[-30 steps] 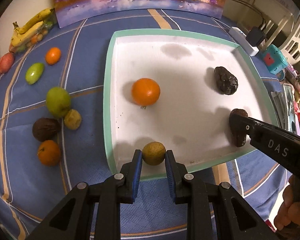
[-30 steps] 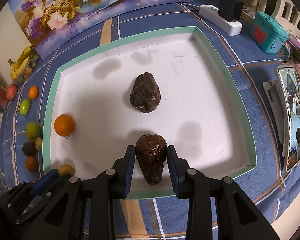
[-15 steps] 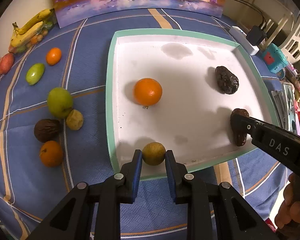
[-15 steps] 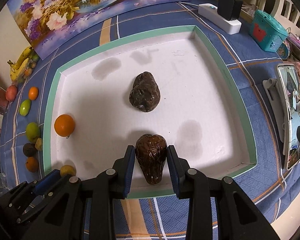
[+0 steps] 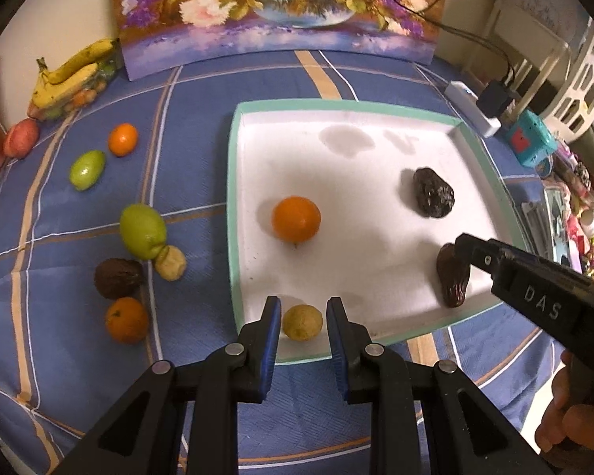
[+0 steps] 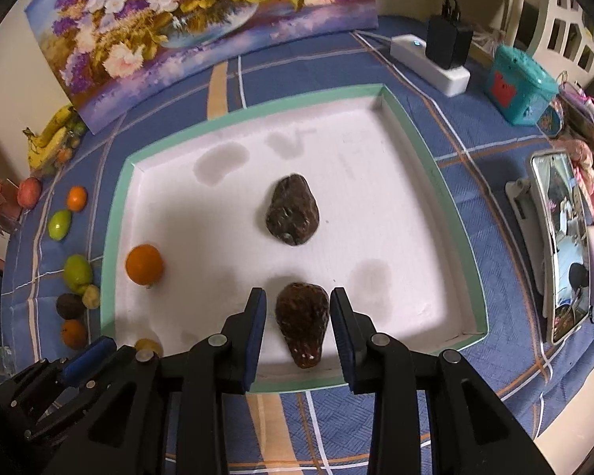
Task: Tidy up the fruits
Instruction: 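Release the kiwi onto the tray with the left gripper while the right gripper releases the date, then withdraw both grippers from the tray toward the fruit cluster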
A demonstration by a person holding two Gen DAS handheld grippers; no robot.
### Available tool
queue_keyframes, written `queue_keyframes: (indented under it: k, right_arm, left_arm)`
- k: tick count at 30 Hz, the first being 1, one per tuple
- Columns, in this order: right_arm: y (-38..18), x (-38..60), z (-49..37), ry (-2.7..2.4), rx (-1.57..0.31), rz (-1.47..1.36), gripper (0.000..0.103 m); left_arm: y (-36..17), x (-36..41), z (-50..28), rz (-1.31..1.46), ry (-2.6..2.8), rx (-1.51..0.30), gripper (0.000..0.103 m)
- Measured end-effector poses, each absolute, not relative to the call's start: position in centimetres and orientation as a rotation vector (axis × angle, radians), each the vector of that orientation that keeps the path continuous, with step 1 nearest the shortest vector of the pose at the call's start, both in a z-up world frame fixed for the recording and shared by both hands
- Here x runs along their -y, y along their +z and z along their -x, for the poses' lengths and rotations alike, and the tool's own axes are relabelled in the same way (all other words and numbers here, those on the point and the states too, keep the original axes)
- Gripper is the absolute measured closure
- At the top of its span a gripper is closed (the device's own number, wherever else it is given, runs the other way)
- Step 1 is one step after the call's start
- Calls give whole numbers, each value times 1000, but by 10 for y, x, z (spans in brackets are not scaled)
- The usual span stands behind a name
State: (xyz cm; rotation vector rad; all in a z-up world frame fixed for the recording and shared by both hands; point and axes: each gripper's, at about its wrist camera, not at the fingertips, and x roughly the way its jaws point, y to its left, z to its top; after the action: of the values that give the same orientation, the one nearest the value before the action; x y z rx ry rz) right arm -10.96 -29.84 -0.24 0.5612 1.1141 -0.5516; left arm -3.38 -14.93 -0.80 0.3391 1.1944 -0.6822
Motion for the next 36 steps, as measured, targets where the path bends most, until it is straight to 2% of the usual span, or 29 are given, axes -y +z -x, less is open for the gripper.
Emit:
queue_keyframes:
  k: [24,36]
  right_arm:
    - [10,267,95,-466,-1097,-475,69]
    - [10,264,93,-452,-1106,-460,69]
  left_arm:
    - [9,68,-16,-144,-344,-1166,77]
    - [8,60,-18,-130,-318,-1178,77]
